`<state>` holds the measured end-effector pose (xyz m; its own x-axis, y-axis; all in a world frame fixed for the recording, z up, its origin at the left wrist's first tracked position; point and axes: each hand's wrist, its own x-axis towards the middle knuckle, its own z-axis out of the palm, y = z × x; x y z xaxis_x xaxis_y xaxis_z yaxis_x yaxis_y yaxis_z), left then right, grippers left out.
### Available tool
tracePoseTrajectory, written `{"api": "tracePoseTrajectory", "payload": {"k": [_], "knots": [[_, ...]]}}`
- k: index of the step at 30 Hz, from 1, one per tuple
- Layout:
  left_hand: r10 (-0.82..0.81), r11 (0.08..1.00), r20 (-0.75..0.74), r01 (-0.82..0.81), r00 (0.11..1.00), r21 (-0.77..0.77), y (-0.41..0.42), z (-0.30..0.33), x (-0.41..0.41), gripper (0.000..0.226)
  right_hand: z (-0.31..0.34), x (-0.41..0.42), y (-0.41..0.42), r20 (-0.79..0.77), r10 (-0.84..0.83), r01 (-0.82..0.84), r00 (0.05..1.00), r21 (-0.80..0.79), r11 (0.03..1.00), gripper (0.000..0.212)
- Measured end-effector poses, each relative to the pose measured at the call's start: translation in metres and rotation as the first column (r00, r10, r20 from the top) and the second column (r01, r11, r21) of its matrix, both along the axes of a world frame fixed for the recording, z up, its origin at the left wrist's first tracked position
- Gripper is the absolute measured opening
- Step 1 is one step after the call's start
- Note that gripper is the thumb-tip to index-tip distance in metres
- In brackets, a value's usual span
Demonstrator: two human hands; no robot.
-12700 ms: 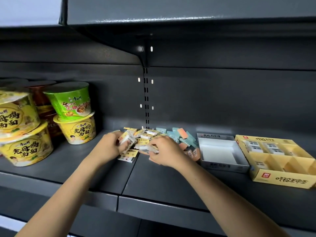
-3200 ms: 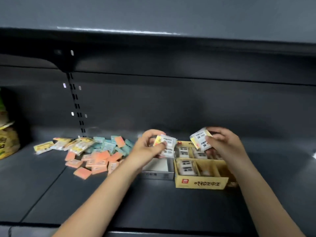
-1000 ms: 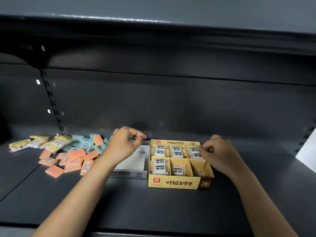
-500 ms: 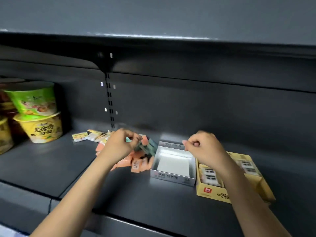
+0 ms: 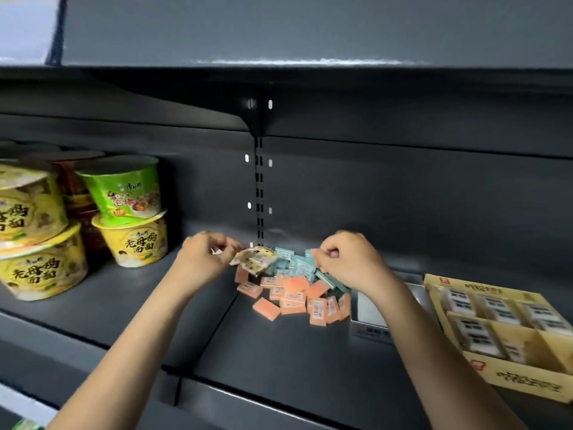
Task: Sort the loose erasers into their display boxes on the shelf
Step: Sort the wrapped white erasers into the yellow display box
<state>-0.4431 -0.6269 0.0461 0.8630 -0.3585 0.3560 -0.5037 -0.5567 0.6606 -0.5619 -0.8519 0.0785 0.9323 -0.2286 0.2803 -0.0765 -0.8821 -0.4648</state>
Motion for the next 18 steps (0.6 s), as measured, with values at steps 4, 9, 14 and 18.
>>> {"api": "tracePoseTrajectory", "payload": {"k": [4,9,14,18], "knots": [[0.016,1.0,0.015,-0.016,1.0,-0.018,0.025,-0.001,0.028,0.021,-0.001,0.022,0.02,-0.026,0.013,-0.012,1.0,0.024,1.0,0.036],[0.026,0.999,-0.057,-0.024,0.998,0.035,0.041,-0.013,0.061,0.017,-0.008,0.053,0.042,-0.087,0.03,-0.026,0.996,0.04,0.999,0.027],[0.074,0.964,-0.082,-0.05,0.994,0.261,0.042,-0.043,0.094,0.015,-0.029,0.092,0.058,-0.182,0.008,-0.01,0.983,-0.009,1.0,0.022],[0.101,0.89,-0.054,-0.066,0.993,0.451,0.042,-0.064,0.115,0.049,-0.048,0.117,0.066,-0.235,-0.057,0.031,0.97,-0.115,0.993,0.026]]}}
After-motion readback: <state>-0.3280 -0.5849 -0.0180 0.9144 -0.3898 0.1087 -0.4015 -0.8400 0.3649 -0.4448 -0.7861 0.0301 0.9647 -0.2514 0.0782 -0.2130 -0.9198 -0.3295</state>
